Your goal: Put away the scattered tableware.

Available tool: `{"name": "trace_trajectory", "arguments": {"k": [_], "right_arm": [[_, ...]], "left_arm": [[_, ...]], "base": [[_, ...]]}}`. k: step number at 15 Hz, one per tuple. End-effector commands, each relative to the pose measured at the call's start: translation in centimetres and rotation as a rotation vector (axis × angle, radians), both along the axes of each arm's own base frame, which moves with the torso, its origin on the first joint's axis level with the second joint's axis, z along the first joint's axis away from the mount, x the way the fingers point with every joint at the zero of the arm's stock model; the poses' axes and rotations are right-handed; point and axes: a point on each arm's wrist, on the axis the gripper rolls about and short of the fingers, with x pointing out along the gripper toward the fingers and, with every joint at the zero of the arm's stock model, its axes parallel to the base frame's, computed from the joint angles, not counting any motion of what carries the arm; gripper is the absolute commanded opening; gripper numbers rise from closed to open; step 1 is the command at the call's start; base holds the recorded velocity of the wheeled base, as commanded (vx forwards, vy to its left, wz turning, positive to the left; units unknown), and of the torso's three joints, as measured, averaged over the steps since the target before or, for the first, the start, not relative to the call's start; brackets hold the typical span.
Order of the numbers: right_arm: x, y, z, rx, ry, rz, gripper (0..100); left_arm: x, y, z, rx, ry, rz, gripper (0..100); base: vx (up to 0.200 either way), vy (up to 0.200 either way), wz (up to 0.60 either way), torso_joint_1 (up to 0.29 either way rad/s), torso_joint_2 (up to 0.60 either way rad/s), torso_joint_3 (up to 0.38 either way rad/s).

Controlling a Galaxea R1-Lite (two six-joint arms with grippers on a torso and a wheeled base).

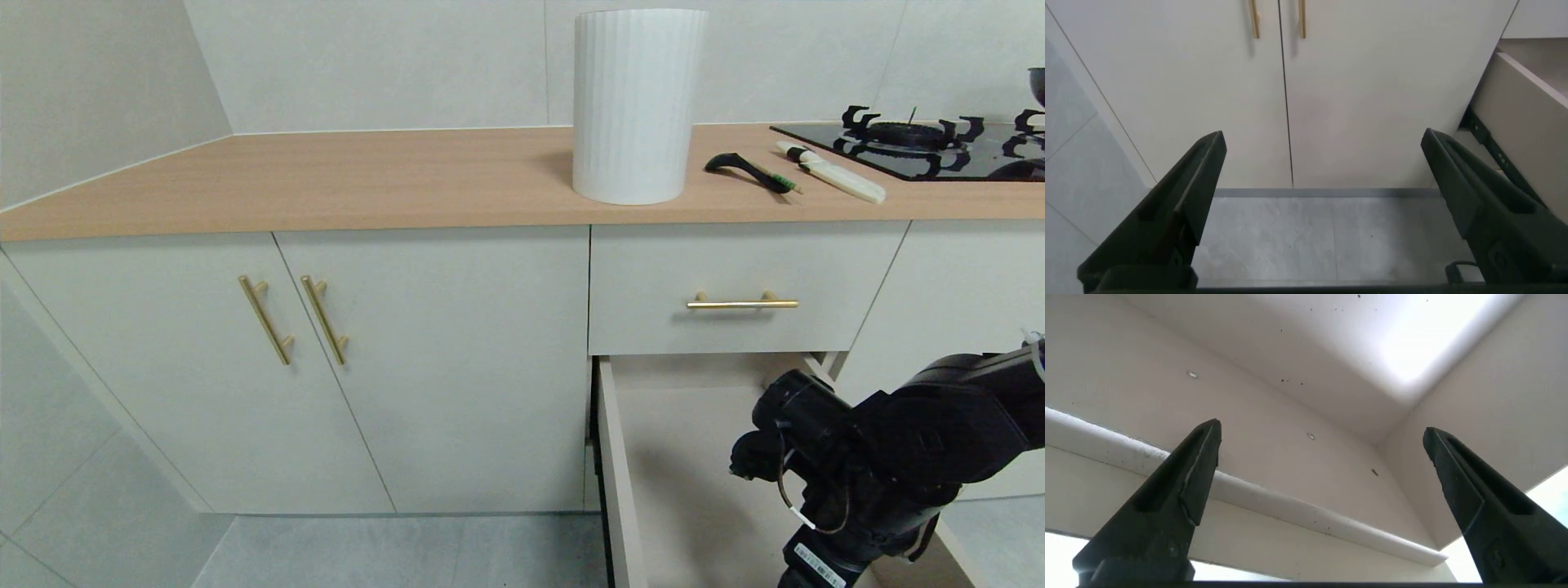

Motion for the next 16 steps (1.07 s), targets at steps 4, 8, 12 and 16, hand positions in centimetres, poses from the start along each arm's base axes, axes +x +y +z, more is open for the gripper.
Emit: {"name": "trace_trajectory", "arguments": {"k": [4,8,12,16], "right_arm": [[4.4,1.3,2.2,0.206,-0.257,-0.299,100],[6.7,0.4,4.1,0.362,-0.488,-0.412,100],[7.2,-0.2,4.8,0.351,-0.565,-0.451,100],[6.8,-0.5,6.1,0.357,-0.632,-0.47,100]], "left_arm": [[0.0,0.0,0.0,0.0,0.002,0.001,100],[0.0,0.0,0.0,0.0,0.002,0.001,100],[0.0,0.0,0.0,0.0,0.002,0.001,100],[0.0,0.0,0.0,0.0,0.002,0.001,100]], "base": [[0.0,0.0,0.0,0.0,0.0,0.0],[0.0,0.0,0.0,0.0,0.0,0.0],[0.0,0.0,0.0,0.0,0.0,0.0],[0.0,0.0,0.0,0.0,0.0,0.0]]}}
